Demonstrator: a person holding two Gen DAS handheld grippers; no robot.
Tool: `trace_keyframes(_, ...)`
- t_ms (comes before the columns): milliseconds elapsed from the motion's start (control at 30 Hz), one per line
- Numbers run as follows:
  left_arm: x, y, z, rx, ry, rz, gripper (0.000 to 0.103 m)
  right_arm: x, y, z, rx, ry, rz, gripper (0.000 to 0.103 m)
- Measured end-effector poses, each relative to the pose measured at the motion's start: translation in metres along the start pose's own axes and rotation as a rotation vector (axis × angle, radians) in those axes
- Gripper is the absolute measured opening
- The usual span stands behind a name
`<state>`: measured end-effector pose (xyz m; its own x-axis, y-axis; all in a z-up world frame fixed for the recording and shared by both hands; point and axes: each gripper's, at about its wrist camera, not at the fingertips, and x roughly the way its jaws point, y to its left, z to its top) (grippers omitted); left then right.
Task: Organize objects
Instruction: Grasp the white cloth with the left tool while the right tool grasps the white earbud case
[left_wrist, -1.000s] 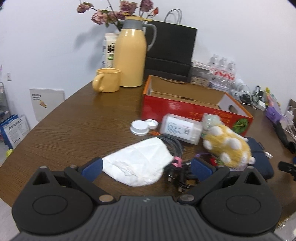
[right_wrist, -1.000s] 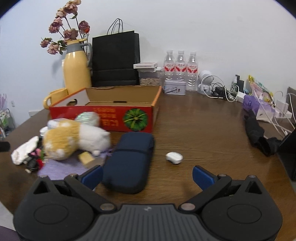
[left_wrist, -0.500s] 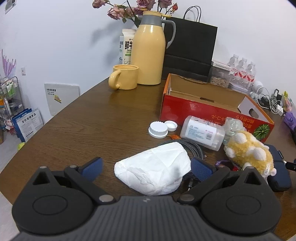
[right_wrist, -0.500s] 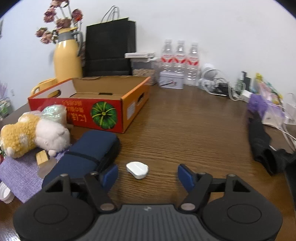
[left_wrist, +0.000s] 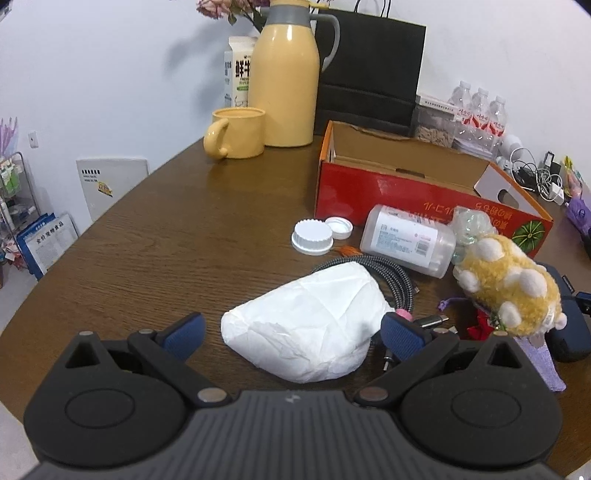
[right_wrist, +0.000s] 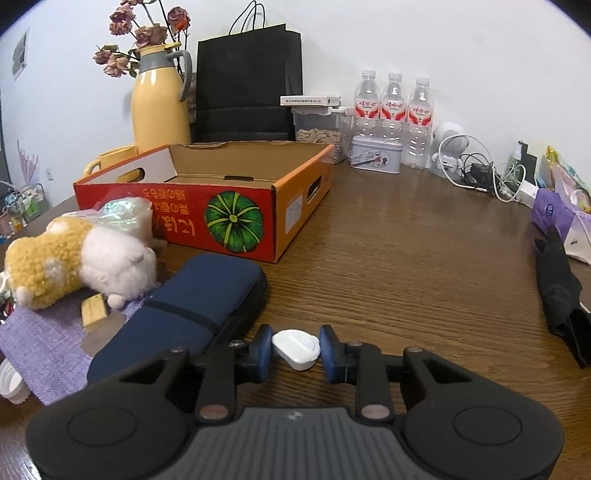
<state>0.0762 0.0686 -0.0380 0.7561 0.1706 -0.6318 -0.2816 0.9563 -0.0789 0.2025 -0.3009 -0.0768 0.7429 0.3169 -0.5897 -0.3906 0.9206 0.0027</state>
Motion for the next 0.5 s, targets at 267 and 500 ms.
trace_keyframes(267,0.019,0.007,0.009,-0.066,-0.011,-0.043,0.103,0.001,-0.004,0.001,0.018,0.009,-0.032,0.026)
trace_keyframes(500,0.030,-0.001,0.009,-0.052,0.003,-0.091,0.103,0.002,-0.003,0.000,0.018,0.009,-0.052,0.026)
